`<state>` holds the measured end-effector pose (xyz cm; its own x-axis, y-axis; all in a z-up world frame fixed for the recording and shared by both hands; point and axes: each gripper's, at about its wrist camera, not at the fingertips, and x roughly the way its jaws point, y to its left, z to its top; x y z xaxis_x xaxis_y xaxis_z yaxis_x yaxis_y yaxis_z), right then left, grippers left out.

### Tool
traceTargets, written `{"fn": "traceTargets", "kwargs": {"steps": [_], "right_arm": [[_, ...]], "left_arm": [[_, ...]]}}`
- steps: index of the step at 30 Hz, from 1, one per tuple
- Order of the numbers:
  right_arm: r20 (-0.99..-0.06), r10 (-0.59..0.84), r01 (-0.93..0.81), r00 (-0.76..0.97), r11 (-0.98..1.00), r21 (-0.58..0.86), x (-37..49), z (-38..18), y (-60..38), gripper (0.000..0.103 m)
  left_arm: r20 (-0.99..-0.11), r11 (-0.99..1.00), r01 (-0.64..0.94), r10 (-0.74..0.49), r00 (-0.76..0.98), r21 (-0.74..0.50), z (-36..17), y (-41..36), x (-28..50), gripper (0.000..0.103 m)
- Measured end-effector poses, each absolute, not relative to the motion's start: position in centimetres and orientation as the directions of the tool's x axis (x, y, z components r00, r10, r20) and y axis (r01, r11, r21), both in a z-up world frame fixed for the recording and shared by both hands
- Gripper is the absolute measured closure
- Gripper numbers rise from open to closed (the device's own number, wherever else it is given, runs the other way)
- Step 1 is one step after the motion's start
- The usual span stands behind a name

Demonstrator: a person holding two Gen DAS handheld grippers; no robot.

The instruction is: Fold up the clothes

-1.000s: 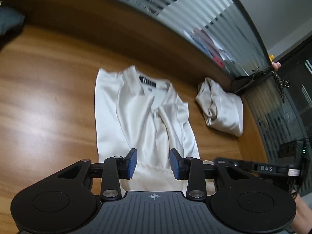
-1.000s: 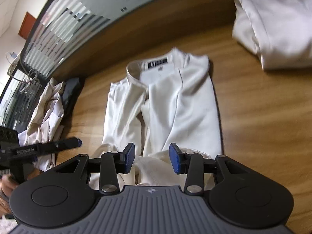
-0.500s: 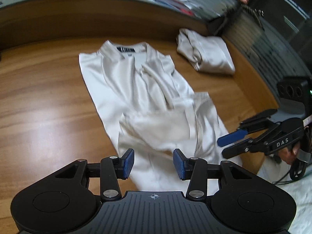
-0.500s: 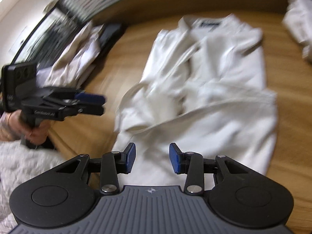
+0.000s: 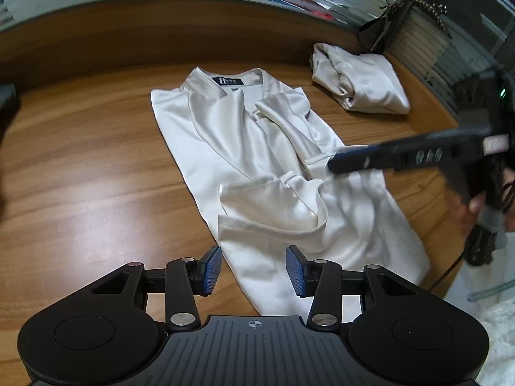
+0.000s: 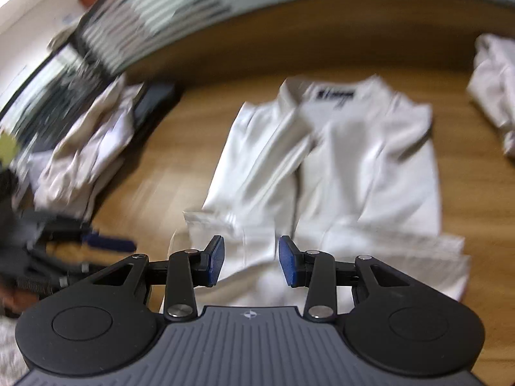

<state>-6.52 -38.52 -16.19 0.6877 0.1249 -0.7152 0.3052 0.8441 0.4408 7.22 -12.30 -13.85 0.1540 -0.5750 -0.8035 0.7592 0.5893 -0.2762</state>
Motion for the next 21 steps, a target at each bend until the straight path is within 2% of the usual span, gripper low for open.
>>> {"fn": "traceTargets", "kwargs": {"steps": [6,13,16,18,19,20,21], "right_arm": [[-0.700,0.043,0.333,0.713,0.857,0.393,-10.0,-13.4,-40.1,0.060],[-0.793,-0.024,0.418,0.609,0.859,0.295,-13.8,-13.9,-40.4,0.060],[-0.803,-0.032,0.452,0.596,0.840,0.301,-15.1,-14.8,-40.3,0.060],[-0.802,-0.025,0.457,0.597,0.832,0.313,-15.7,-15.2,-40.5,0.060],[-0.804,-0.021,0.455,0.594,0.833,0.315,-15.9,-15.4,-40.5,0.060],[-0.804,-0.017,0.452,0.594,0.834,0.316,-16.0,-15.5,-40.5,0.060],[-0.804,-0.013,0.448,0.595,0.835,0.319,-16.0,-15.5,-40.5,0.060]], "left_arm": [[-0.802,0.510,0.842,-0.570,0.175,-0.178,-14.3,-15.2,6.1,0.057],[-0.819,0.341,0.933,-0.564,0.106,-0.114,-15.5,-18.0,4.3,0.054],[-0.823,0.328,0.940,-0.557,0.108,-0.099,-15.7,-18.4,4.0,0.053],[-0.834,0.334,0.941,-0.535,0.135,-0.062,-16.1,-18.9,4.0,0.057],[-0.836,0.332,0.942,-0.530,0.145,-0.048,-16.2,-19.2,4.0,0.070],[-0.833,0.338,0.940,-0.532,0.153,-0.043,-16.2,-19.4,4.2,0.091],[-0.829,0.351,0.935,-0.535,0.165,-0.041,-16.0,-19.6,4.4,0.097]]}}
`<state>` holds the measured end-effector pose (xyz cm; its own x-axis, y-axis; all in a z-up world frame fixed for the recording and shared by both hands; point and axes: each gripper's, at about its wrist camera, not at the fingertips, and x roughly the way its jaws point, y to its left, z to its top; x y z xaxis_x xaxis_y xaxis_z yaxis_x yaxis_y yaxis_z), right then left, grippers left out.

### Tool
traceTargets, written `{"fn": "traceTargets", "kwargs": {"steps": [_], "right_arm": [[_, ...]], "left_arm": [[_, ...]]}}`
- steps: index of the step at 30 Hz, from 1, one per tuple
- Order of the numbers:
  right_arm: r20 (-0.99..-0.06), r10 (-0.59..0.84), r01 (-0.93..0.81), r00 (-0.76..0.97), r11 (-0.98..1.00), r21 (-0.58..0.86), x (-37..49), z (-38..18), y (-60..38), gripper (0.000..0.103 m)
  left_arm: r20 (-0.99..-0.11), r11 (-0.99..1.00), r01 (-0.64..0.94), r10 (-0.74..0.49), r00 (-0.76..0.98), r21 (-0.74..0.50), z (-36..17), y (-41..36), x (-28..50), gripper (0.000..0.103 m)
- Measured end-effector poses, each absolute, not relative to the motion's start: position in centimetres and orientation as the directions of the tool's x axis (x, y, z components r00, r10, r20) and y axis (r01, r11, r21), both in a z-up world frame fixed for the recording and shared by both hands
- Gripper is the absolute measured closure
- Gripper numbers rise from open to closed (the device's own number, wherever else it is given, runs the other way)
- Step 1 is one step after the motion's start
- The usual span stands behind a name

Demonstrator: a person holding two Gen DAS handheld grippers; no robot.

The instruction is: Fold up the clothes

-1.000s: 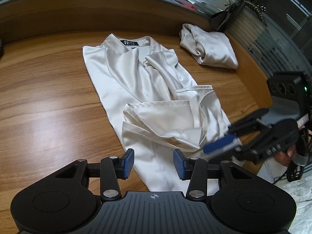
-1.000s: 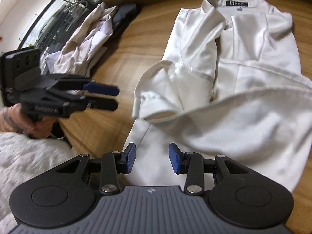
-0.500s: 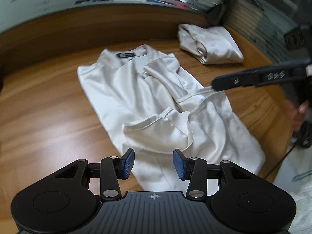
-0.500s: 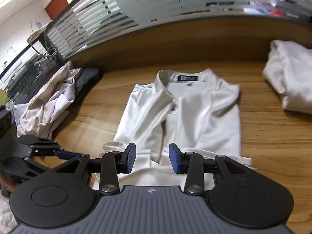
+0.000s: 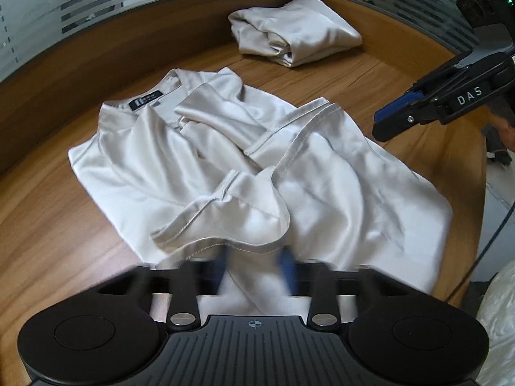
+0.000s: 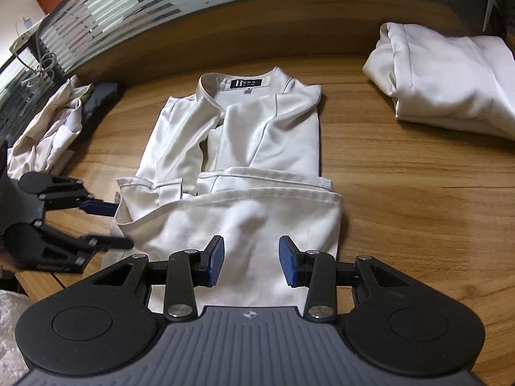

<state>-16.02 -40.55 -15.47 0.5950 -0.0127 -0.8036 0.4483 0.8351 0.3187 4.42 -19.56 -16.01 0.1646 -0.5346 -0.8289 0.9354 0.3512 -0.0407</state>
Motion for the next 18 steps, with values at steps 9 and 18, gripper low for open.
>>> {"fn": "traceTargets", "kwargs": {"steps": [9,18], "right_arm": [[-0.818,-0.001,0.339,0.576,0.911,0.237,-13.5,-15.4,-41.2,0.060],[-0.846,-0.061,0.368,0.530,0.915,0.165,-12.0,-16.6,-43.3,0.060]], "left_arm": [[-0.822,0.536,0.843,-0.494,0.283,-0.032,-14.4,-19.5,7.3,0.075],[-0.842,0.647,0.754,-0.465,0.274,-0.112,-14.8,-16.6,8.4,0.052]]}}
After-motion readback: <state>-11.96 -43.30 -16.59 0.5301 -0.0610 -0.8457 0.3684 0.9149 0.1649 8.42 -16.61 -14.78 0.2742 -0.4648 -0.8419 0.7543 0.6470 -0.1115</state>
